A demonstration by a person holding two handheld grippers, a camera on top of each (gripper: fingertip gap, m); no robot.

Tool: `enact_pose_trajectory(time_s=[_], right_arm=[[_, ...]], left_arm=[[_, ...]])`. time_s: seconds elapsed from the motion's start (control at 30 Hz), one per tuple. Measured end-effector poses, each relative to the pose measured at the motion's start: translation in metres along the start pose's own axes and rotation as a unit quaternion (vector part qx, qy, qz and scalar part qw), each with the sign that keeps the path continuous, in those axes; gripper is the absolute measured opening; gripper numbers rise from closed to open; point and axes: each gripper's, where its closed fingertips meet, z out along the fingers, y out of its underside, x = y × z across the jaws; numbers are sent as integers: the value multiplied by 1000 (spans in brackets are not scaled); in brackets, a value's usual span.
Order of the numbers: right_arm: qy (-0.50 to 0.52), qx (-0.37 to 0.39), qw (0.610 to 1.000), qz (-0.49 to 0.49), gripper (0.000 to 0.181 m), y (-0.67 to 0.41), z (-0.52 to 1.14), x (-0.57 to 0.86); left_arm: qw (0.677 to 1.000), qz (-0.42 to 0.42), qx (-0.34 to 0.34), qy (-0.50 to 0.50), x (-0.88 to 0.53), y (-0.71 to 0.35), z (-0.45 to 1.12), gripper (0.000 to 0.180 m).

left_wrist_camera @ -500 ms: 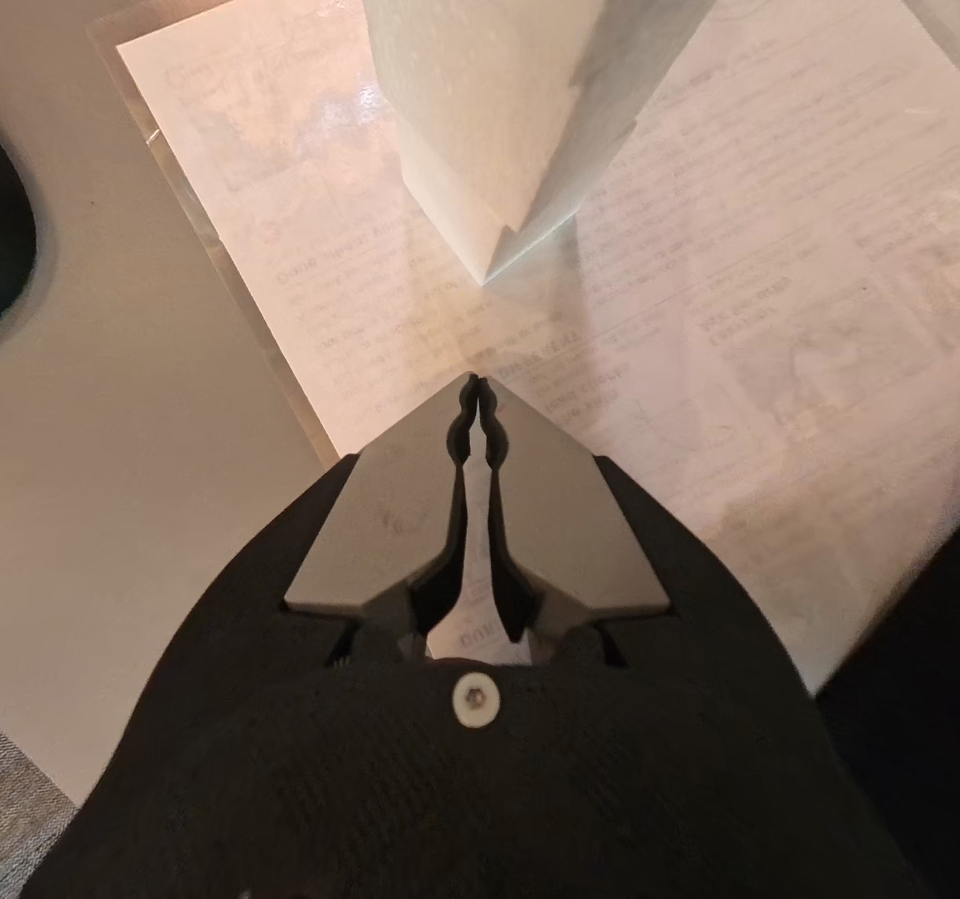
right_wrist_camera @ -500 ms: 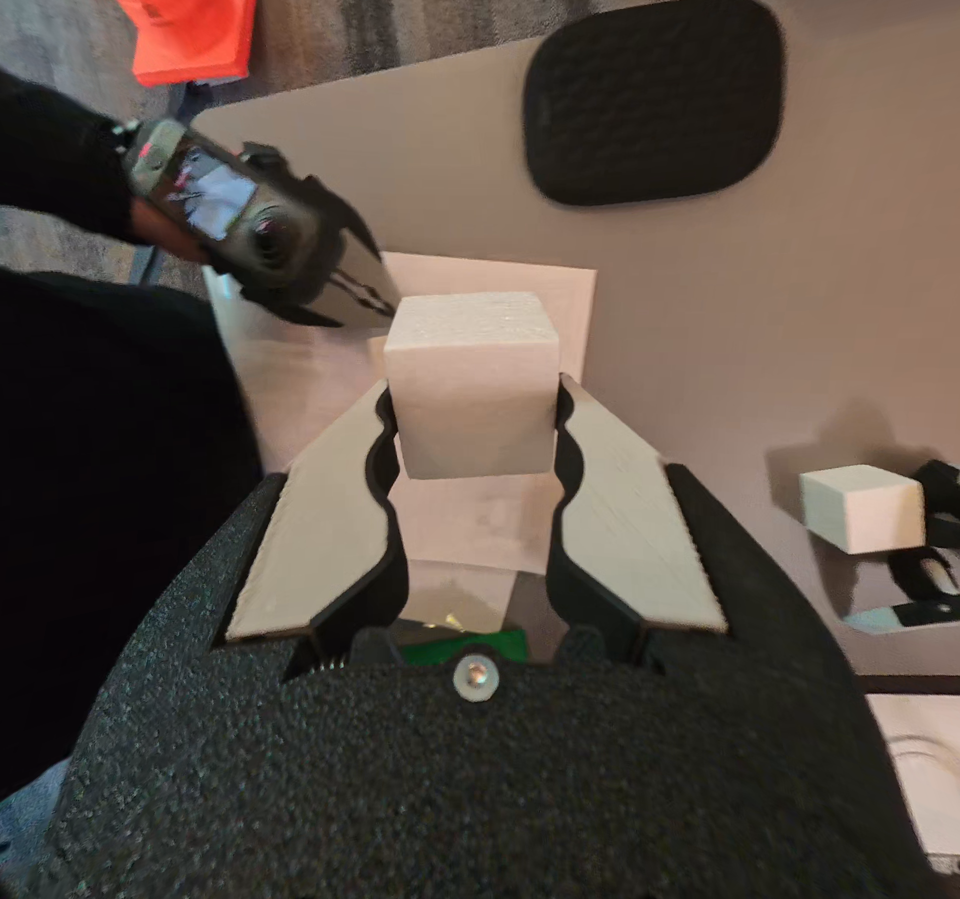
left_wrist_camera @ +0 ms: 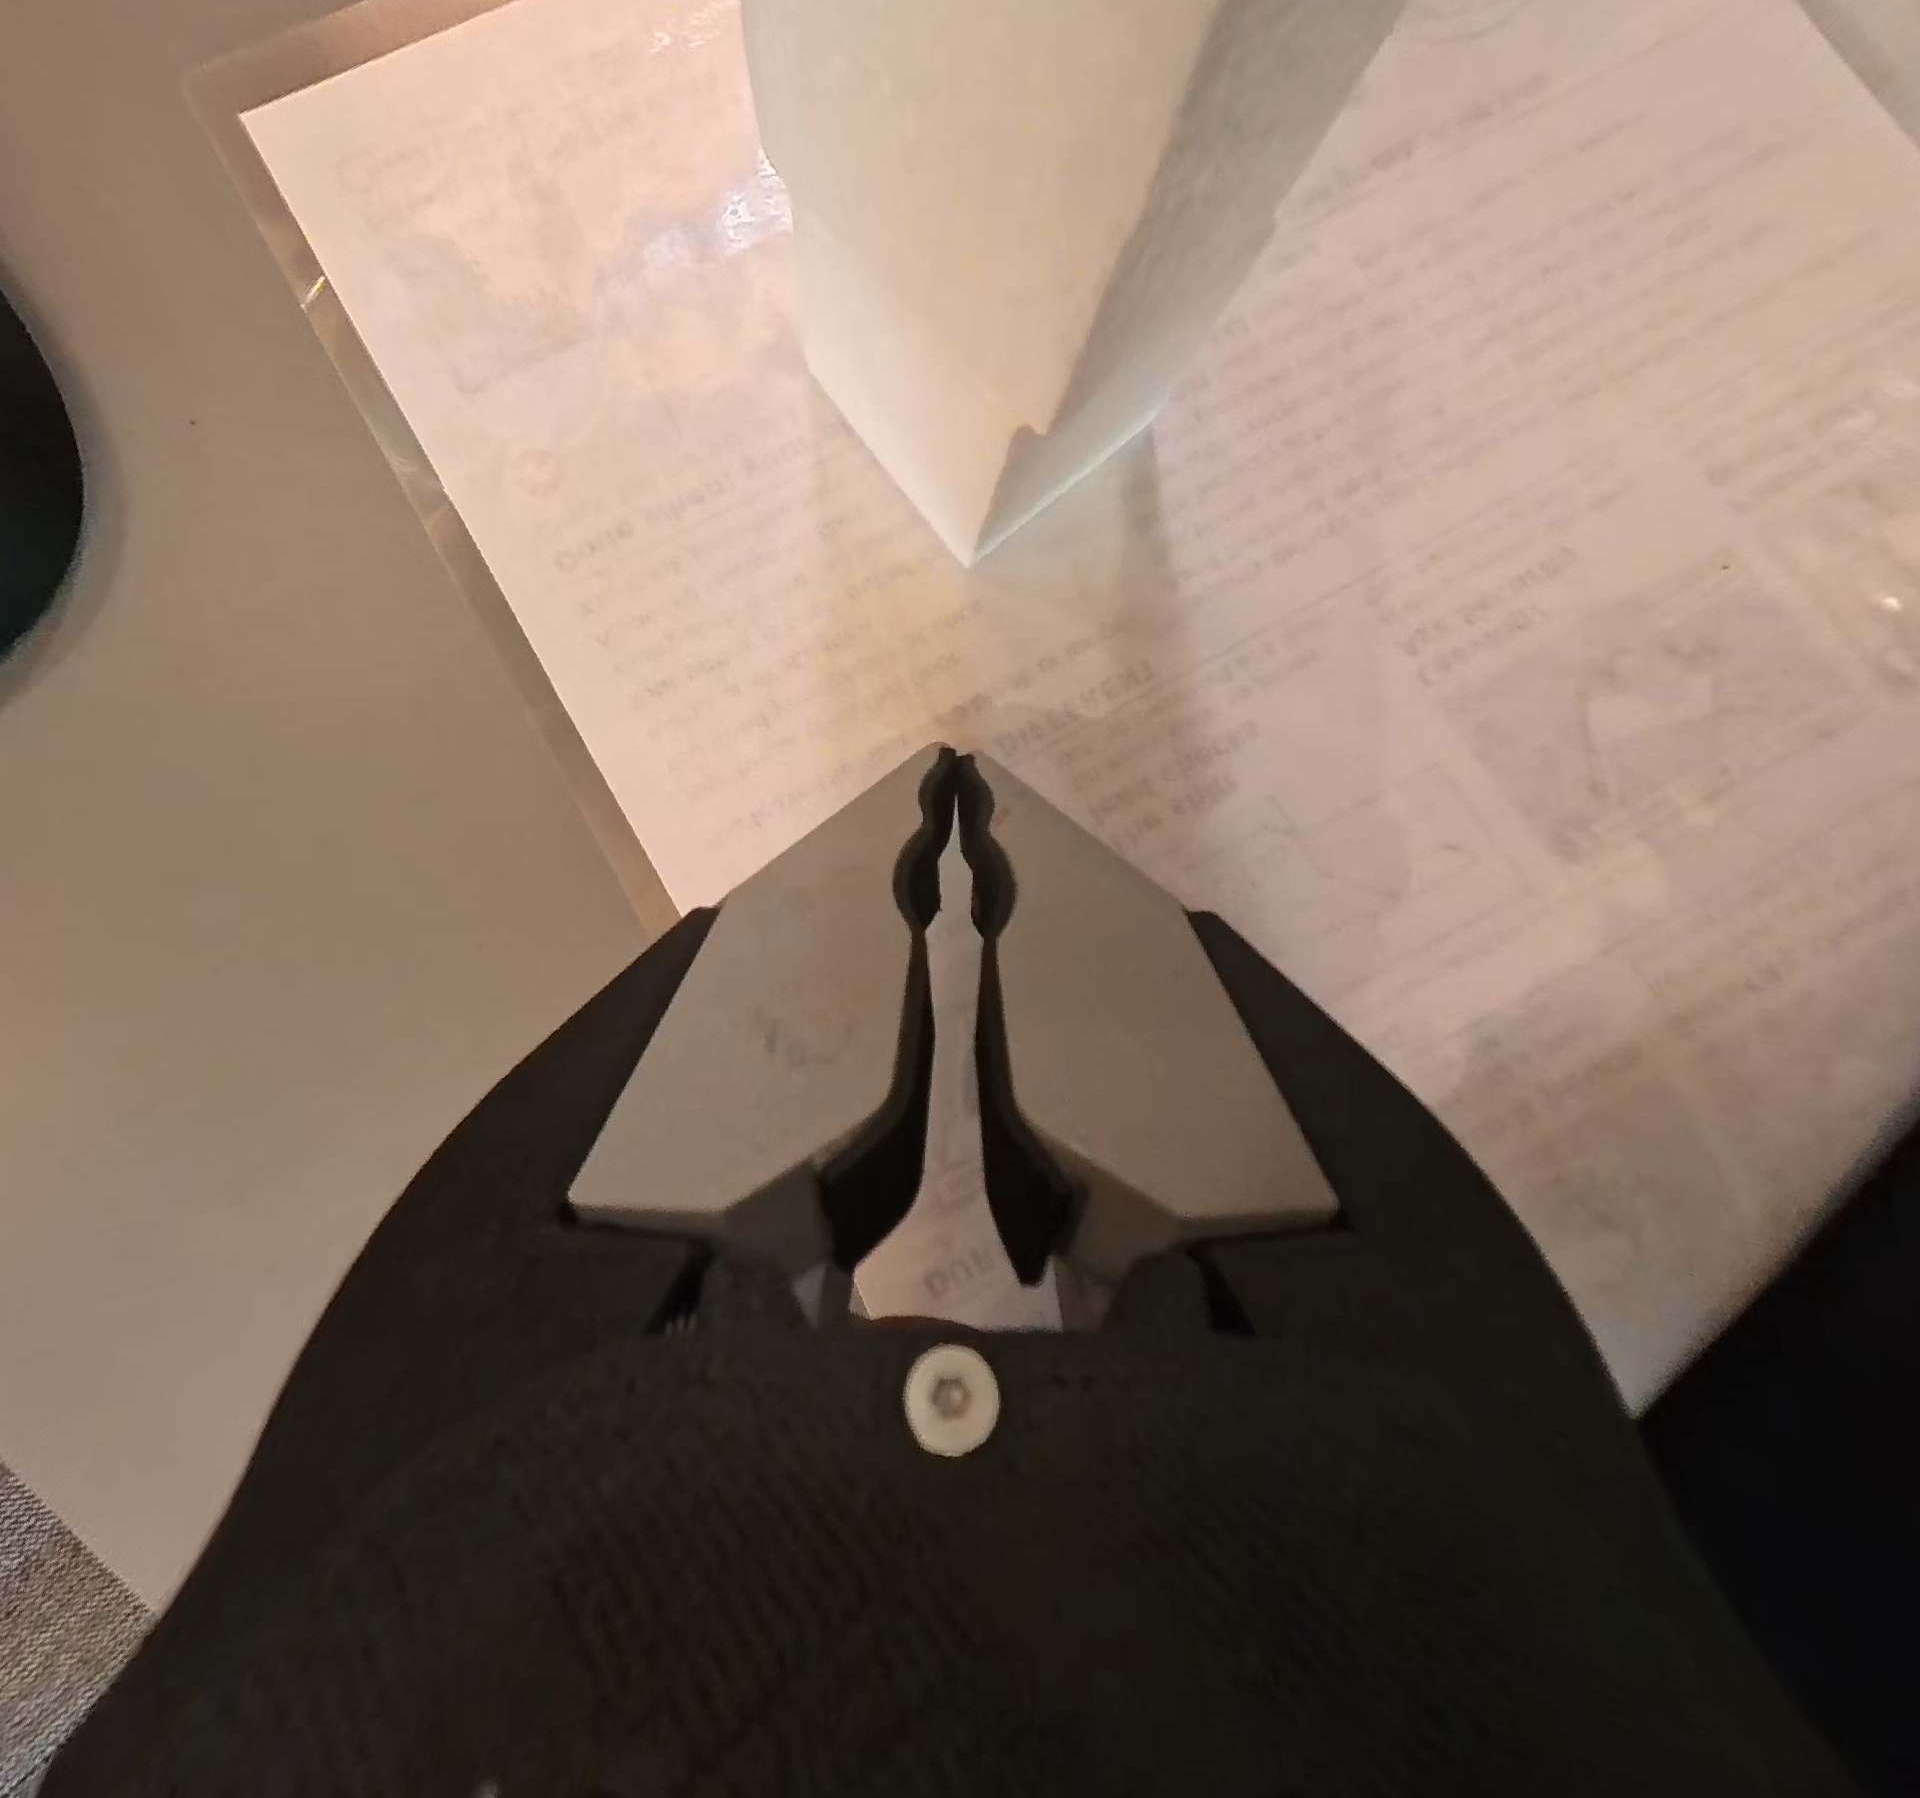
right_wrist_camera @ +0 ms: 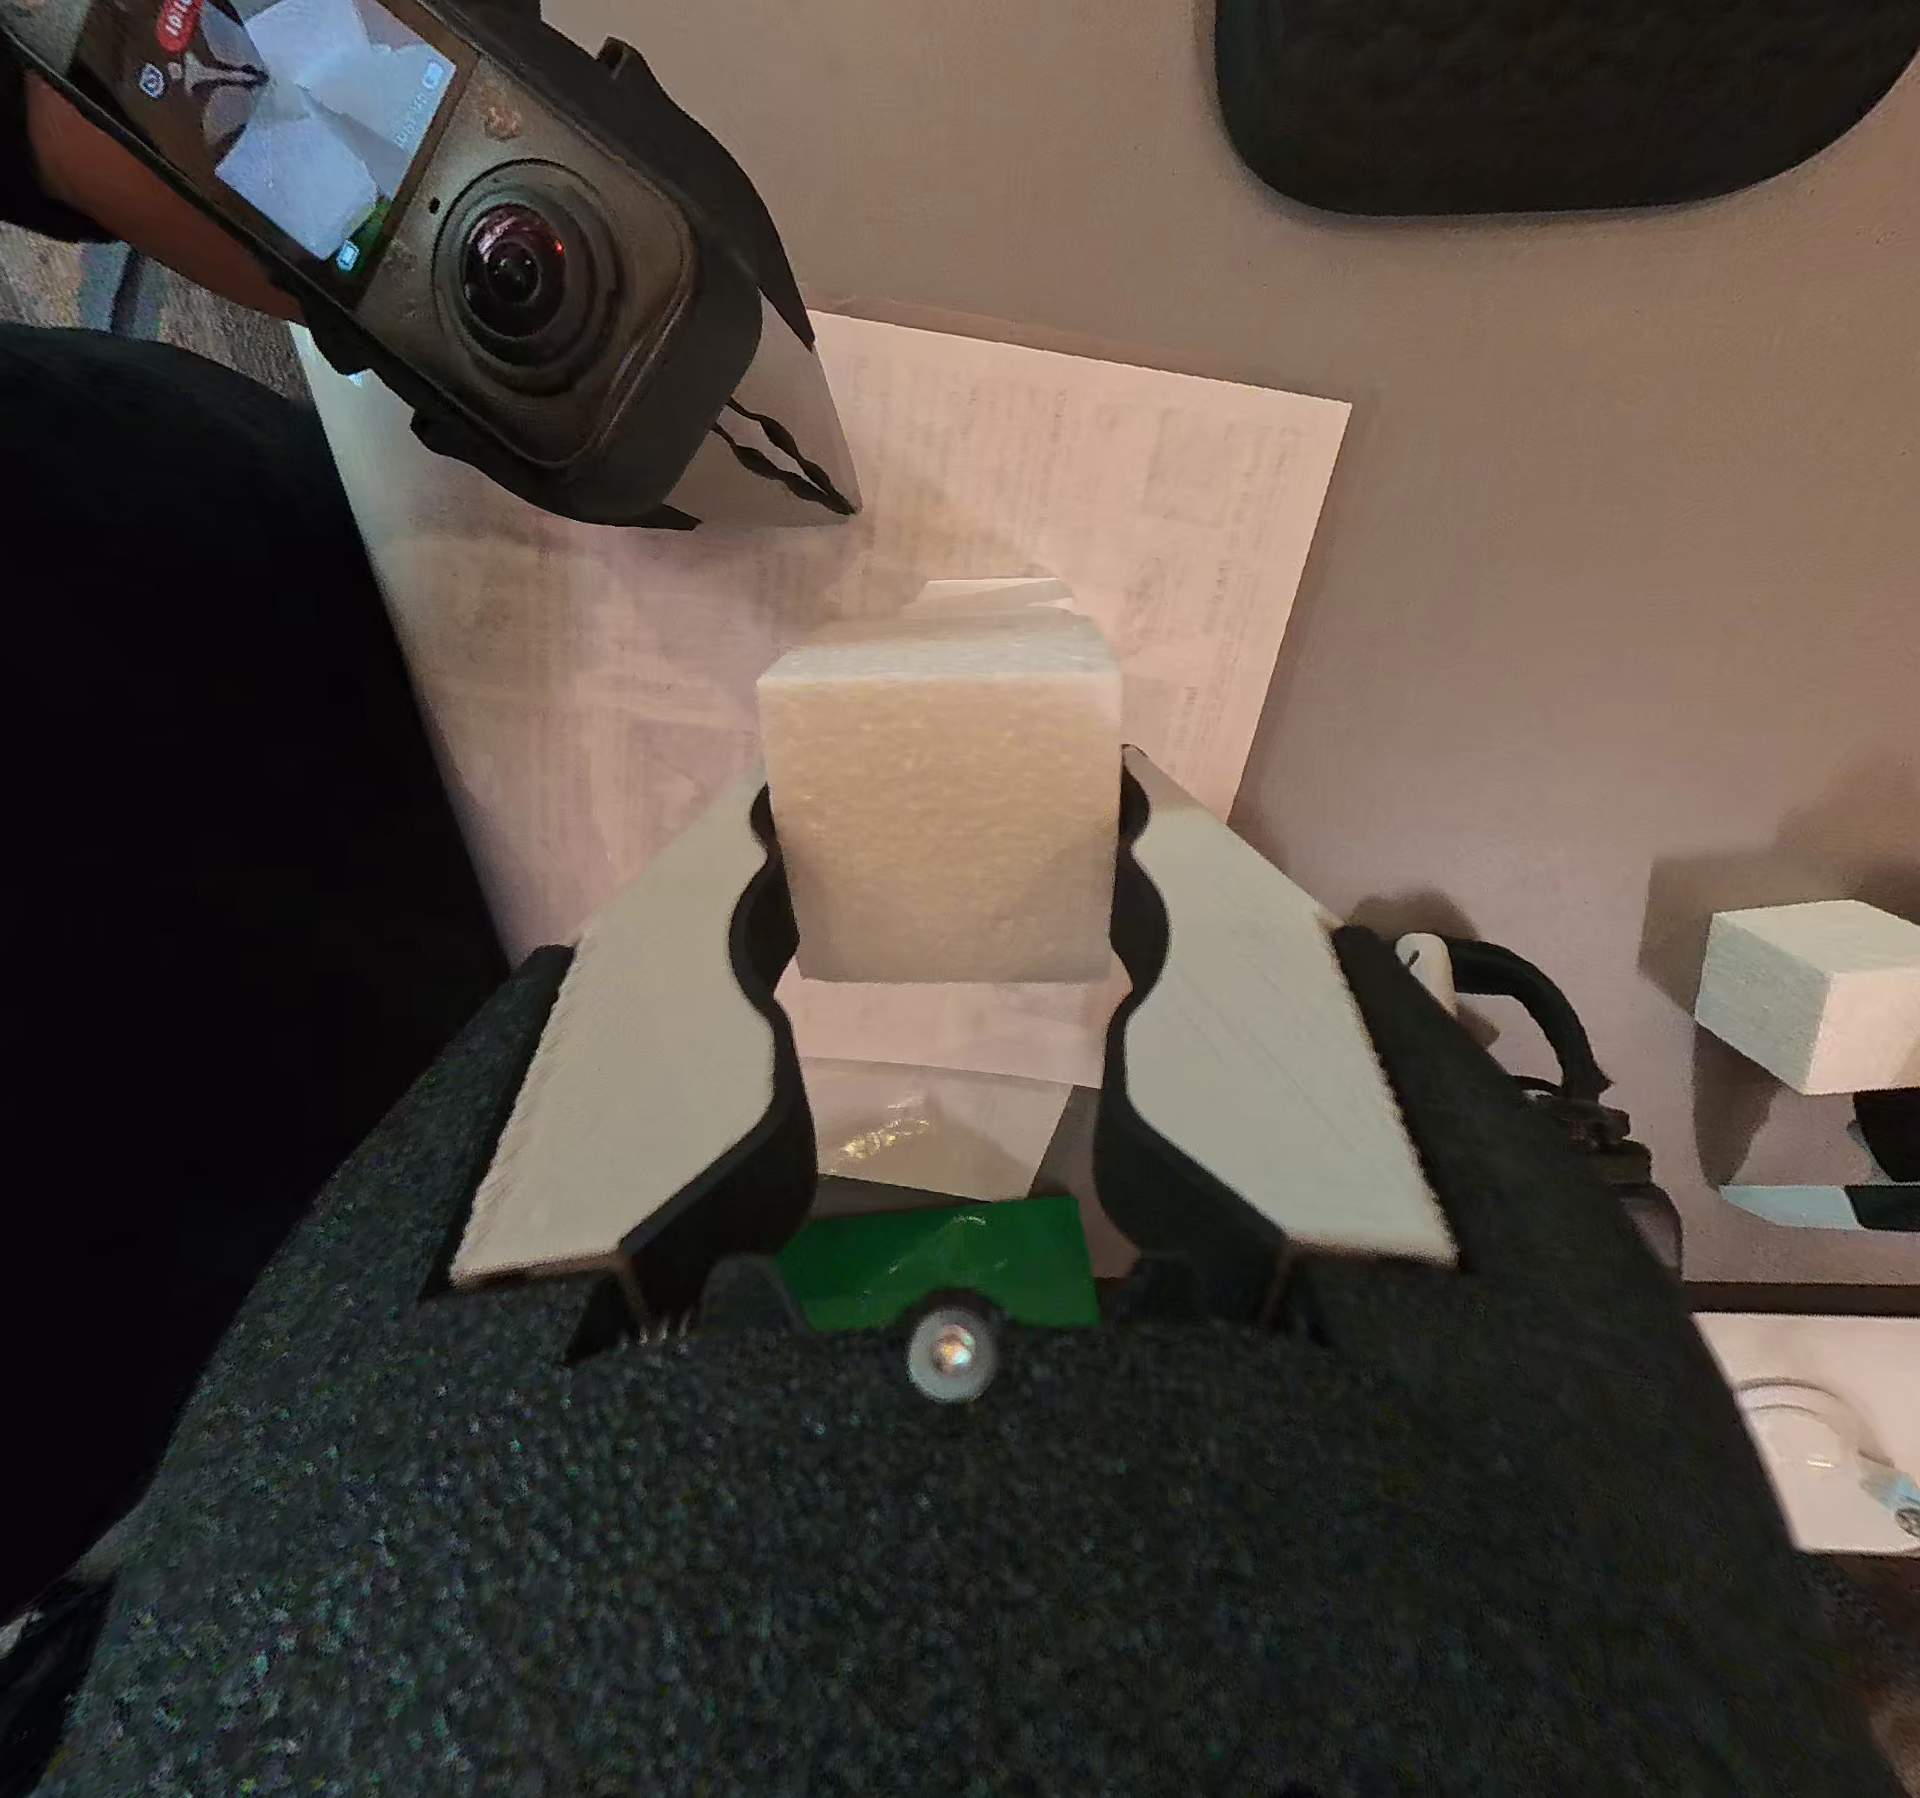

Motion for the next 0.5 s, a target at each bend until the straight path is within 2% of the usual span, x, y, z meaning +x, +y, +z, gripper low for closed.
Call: enact_pose_trajectory(time_s=[0.3, 0.4, 0.5], right_arm=[[-54, 116, 989, 71, 60, -9, -58, 19], [-15, 136, 985, 109, 60, 1, -74, 61], [43, 151, 965, 212, 55, 18, -80, 137]], left_arm=[[1000, -6, 1, 5, 0, 0, 0, 0], [1000, -11, 1, 8, 0, 0, 0, 0], [1000, -15, 0, 11, 0, 0, 0, 0]])
